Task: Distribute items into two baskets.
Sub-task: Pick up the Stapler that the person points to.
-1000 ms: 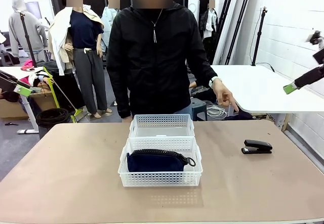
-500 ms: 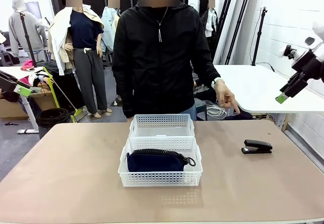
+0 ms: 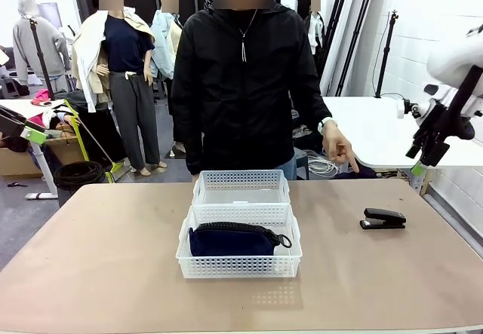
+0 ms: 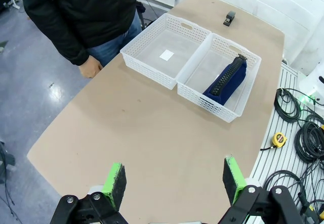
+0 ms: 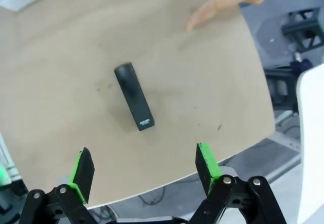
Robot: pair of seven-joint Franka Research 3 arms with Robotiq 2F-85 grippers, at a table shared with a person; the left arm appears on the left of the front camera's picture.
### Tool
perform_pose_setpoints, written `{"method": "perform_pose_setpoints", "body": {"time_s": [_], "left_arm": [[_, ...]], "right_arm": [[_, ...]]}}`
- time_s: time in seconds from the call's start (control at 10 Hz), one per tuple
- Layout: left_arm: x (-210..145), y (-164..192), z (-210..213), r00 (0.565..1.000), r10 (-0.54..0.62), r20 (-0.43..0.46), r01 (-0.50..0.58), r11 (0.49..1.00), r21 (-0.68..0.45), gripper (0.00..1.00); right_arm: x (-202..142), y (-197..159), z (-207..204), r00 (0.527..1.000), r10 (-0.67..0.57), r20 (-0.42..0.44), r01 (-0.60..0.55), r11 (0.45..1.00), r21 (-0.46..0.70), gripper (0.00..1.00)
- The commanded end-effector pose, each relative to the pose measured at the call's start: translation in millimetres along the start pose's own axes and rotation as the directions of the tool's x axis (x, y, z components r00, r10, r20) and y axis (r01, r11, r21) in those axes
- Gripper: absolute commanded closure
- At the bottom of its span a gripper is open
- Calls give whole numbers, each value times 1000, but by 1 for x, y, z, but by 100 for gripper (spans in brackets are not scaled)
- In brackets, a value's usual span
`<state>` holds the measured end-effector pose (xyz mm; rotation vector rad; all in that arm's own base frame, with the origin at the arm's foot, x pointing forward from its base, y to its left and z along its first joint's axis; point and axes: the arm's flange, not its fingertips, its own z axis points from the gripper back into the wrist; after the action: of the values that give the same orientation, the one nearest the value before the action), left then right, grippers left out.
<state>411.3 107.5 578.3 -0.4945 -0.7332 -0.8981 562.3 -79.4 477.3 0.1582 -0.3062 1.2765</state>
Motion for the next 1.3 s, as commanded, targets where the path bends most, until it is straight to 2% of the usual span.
{"method": "perform_pose_setpoints", "body": {"time_s": [0.0,0.2,0.3,0.5,0.8,1.2], "left_arm": [[-1,-1,1,1000,0,17,0,1000,-9,0],[-1,-1,1,1000,0,17,0,1000,-9,0],[-1,-1,1,1000,0,17,0,1000,-9,0],[-1,-1,1,1000,0,17,0,1000,-9,0],[-1,-1,1,1000,0,17,0,1000,-9,0],[-1,-1,1,1000,0,17,0,1000,-9,0]], "right_arm": [[6,-8,-6,992,101,-69,-99,994,40,0],[4,-10,-28,979,156,-133,-151,987,50,0],[6,-7,-37,975,178,-137,-172,984,51,0],[10,-12,-46,966,223,-128,-217,974,66,0],[14,-13,-61,964,227,-141,-221,974,56,0],[15,-5,-84,966,238,-102,-223,965,135,0]]}}
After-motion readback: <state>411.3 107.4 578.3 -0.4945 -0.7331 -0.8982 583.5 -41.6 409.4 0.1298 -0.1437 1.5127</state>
